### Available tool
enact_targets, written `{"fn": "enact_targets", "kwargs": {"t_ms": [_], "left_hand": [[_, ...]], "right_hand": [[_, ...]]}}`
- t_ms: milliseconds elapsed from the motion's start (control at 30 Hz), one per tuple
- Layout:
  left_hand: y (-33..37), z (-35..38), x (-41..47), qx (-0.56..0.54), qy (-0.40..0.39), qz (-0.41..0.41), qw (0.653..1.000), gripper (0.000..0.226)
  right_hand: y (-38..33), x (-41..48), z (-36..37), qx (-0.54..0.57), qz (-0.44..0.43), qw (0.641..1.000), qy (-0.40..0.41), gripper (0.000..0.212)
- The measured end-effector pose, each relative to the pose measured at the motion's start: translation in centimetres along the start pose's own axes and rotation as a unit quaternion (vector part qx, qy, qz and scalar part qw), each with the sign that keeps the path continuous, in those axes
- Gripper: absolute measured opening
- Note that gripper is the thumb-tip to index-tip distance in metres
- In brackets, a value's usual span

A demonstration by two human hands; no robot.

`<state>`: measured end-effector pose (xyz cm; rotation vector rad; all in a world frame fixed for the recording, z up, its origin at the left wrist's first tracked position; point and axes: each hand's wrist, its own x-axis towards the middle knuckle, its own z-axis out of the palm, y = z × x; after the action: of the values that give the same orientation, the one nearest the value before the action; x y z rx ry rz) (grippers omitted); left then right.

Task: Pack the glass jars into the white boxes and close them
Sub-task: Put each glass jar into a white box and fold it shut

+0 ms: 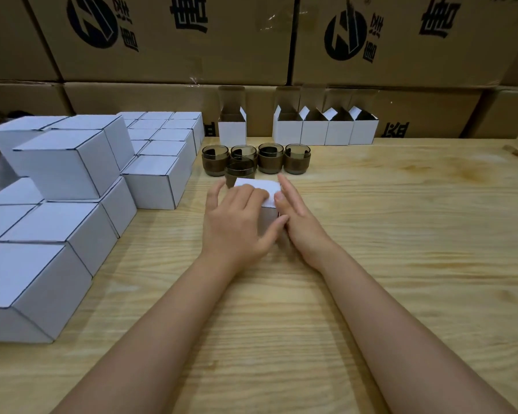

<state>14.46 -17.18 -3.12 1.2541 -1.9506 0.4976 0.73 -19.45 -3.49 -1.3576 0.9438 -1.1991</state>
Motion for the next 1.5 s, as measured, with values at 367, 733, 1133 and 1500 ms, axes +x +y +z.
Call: {"fn": "enact_targets", "kwargs": {"t_ms": [367,733,1133,1500], "left_hand": [[-3.0,-3.5,-1.6,0.186,0.036,-0.068,0.980,0.031],[-9.1,-6.3,-3.8,0.158,0.025,-0.190,0.969,0.031],[-8.9,-4.6,-2.6,0.145,-0.025,-0.254,0.956,0.025],[-3.5,-2.4,-0.3,0.024,-0.058,-0.093,0.994,0.016]], "right_hand": [[0.5,0.4,-0.2,0.011,0.006,0.990,0.138,0.026],[0.4,0.1,-0.2,-0.022,0.009,0.993,0.113,0.017],[0.5,0.1,-0.2,-0.033,0.003,0.994,0.100,0.016],[0.4,0.0,-0.1,-0.058,0.008,0.994,0.097,0.018]]}}
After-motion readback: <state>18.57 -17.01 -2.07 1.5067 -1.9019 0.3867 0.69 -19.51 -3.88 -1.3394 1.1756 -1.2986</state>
